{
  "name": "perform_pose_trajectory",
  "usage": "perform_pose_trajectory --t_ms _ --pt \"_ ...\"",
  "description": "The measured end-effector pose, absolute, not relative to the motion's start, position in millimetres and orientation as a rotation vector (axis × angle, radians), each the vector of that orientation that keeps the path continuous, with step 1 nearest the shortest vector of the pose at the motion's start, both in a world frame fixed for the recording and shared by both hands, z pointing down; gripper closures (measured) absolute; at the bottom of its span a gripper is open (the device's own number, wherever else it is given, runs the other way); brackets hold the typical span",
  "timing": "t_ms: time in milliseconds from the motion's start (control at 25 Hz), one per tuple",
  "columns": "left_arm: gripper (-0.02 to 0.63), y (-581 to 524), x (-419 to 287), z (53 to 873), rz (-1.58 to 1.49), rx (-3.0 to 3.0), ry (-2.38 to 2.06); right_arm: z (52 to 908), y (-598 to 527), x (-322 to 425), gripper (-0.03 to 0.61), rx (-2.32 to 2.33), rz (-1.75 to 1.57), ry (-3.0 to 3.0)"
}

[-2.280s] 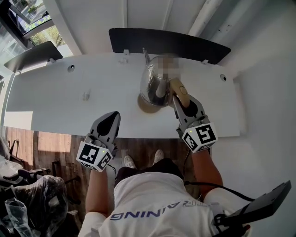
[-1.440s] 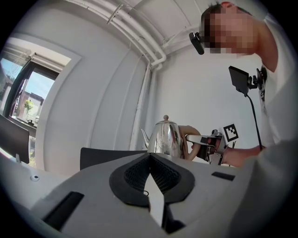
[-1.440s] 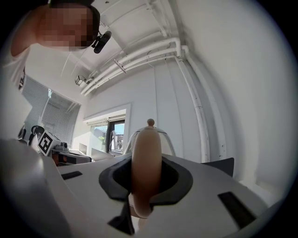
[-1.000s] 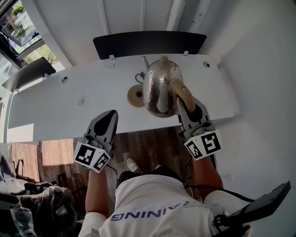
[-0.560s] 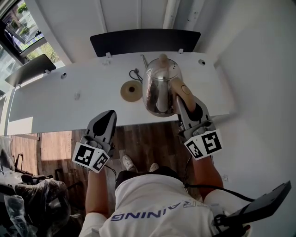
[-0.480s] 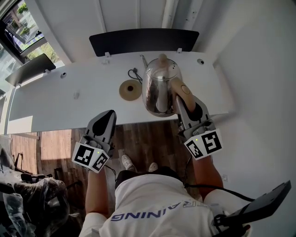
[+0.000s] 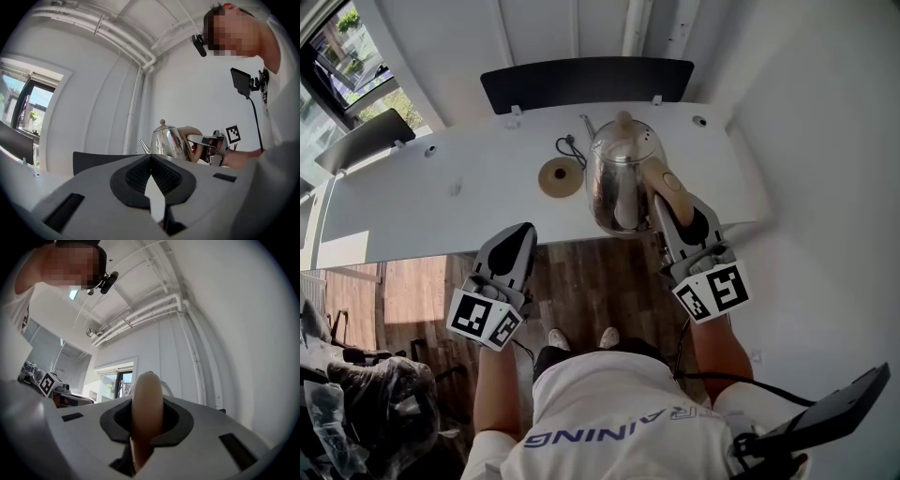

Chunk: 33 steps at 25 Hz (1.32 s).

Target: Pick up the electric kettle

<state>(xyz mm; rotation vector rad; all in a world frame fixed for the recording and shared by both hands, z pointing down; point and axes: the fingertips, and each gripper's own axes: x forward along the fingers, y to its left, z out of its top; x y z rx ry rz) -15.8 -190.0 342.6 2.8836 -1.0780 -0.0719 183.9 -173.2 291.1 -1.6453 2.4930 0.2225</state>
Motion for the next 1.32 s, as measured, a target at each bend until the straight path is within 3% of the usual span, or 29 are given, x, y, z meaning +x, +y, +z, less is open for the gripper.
perform_pose_trajectory --t_ms 720,1320 --pt "0.601 -198 -71 324 -0.109 2.915 -1.021 276 -163 137 0.515 -1.702 0.223 2.424" --pt "0.601 -194 -76 325 -0.115 2.91 -1.024 273 -164 129 0.515 -1.686 0.22 2.443"
